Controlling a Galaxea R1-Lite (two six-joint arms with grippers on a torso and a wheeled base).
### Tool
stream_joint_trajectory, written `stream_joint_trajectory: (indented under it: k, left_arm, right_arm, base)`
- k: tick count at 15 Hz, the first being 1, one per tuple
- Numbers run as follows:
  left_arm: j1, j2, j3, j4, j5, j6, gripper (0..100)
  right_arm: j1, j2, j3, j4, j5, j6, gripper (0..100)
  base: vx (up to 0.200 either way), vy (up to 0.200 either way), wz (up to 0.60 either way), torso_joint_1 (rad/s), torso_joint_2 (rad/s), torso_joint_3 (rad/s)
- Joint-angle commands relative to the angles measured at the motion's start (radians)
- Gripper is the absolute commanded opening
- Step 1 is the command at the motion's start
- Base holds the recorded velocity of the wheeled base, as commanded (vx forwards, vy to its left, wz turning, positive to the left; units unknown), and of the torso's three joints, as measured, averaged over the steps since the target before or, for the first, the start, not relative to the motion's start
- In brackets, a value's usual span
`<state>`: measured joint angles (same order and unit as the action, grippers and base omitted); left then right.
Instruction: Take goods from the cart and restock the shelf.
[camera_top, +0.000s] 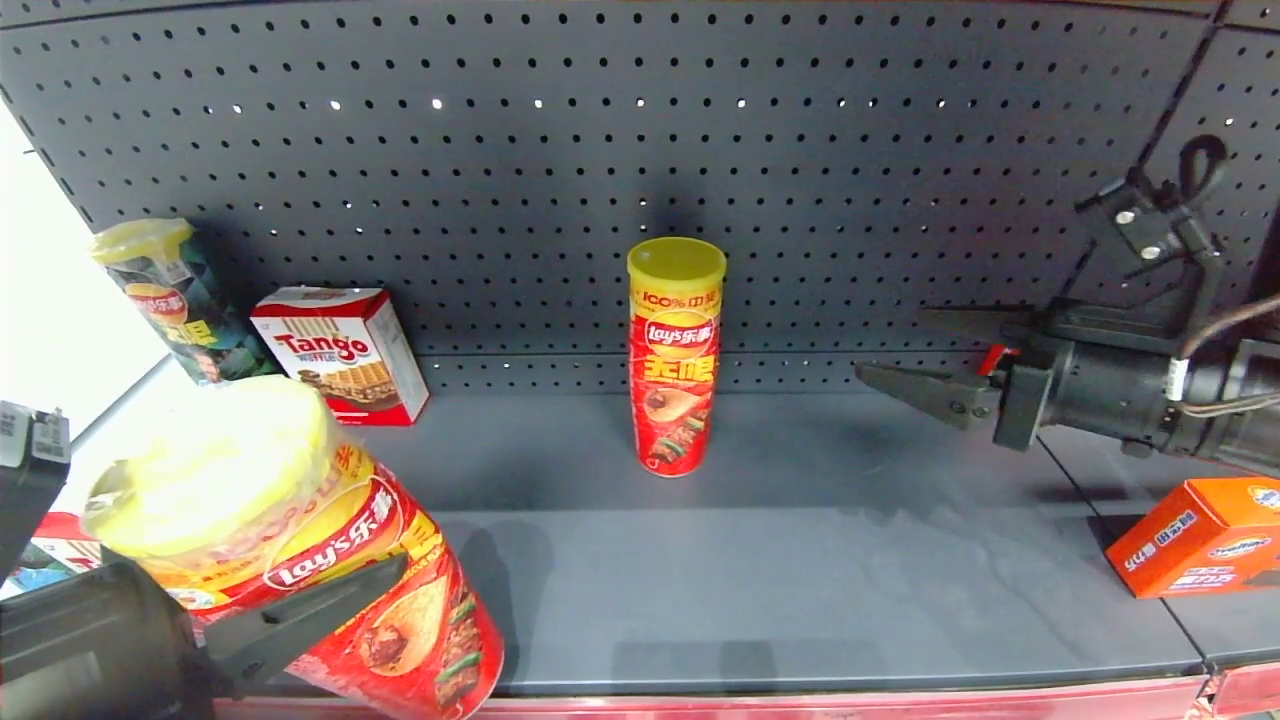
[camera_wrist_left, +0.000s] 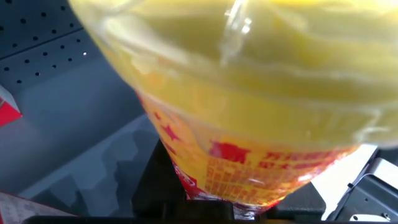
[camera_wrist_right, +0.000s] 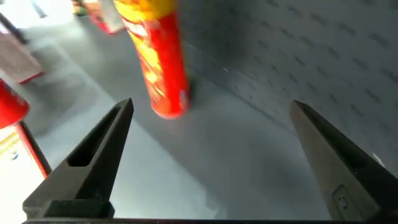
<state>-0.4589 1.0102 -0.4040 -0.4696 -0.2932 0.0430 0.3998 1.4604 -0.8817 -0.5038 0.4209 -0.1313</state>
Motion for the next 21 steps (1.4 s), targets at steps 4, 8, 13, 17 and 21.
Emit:
stream_joint_trajectory:
  k: [4,8,13,17,21]
  left_arm:
    - [0.002,0.004,-0.013,0.000,-0.009,-0.018,0]
    - [0.002,0.005,-0.025,0.000,-0.014,-0.041,0]
    - [0.002,0.014,-0.042,0.002,-0.018,-0.043,0]
    - [0.002,0.021,-0.042,0.000,-0.018,-0.041,0]
    - [0.003,0.021,-0.042,0.002,-0.018,-0.043,0]
  right_arm:
    - [0.014,0.210,-0.117,-0.041,0.329,-0.041,100]
    - [0.016,0.273,-0.151,-0.090,0.490,-0.059,100]
    - [0.014,0.403,-0.293,-0.096,0.487,-0.060,100]
    - [0.039,0.486,-0.379,-0.097,0.486,-0.060,100]
    - [0.054,0.566,-0.442,-0.097,0.486,-0.060,100]
  base:
    - [0.000,0.000,0.00,0.000,0.00,0.000]
    - [0.000,0.000,0.00,0.000,0.00,0.000]
    - [0.000,0.000,0.00,0.000,0.00,0.000]
    - [0.000,0.000,0.00,0.000,0.00,0.000]
    - [0.000,0.000,0.00,0.000,0.00,0.000]
